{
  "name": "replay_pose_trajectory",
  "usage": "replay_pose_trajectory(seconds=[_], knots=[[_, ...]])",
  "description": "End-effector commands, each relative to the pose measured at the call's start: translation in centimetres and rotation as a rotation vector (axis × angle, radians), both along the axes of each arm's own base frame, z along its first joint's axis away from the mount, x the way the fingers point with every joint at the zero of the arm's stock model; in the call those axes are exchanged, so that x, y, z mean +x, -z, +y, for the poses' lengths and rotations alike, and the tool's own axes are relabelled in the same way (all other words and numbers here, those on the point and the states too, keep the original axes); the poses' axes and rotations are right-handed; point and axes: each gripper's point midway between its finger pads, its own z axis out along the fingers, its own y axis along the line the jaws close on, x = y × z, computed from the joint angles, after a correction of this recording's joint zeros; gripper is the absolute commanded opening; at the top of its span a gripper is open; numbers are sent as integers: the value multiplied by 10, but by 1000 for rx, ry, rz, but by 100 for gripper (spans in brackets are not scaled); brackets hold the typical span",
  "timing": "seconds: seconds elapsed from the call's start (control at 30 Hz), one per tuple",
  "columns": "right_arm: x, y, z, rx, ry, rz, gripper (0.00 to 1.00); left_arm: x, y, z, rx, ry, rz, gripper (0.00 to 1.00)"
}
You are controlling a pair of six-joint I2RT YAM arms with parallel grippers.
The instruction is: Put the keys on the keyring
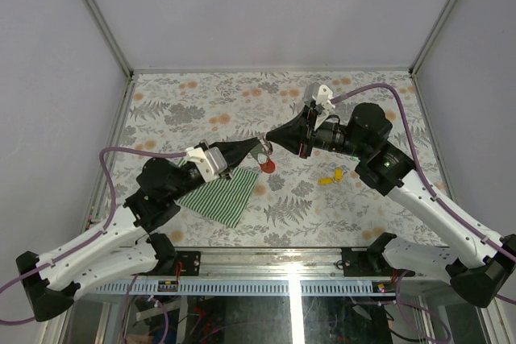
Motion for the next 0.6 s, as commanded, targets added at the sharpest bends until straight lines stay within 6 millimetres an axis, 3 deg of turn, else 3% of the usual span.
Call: replay_pose_trajectory(seconds=[0.0, 0.23, 0.57], knots=[[9, -12, -4, 3, 50, -57, 12, -16, -36, 9, -108, 47, -44, 0], [6, -7, -6, -34, 39, -67, 24, -24, -29, 7, -110, 90, 0, 0], [-19, -30, -30, -13, 36, -231, 40, -34, -22, 7, -179, 157, 103, 0]])
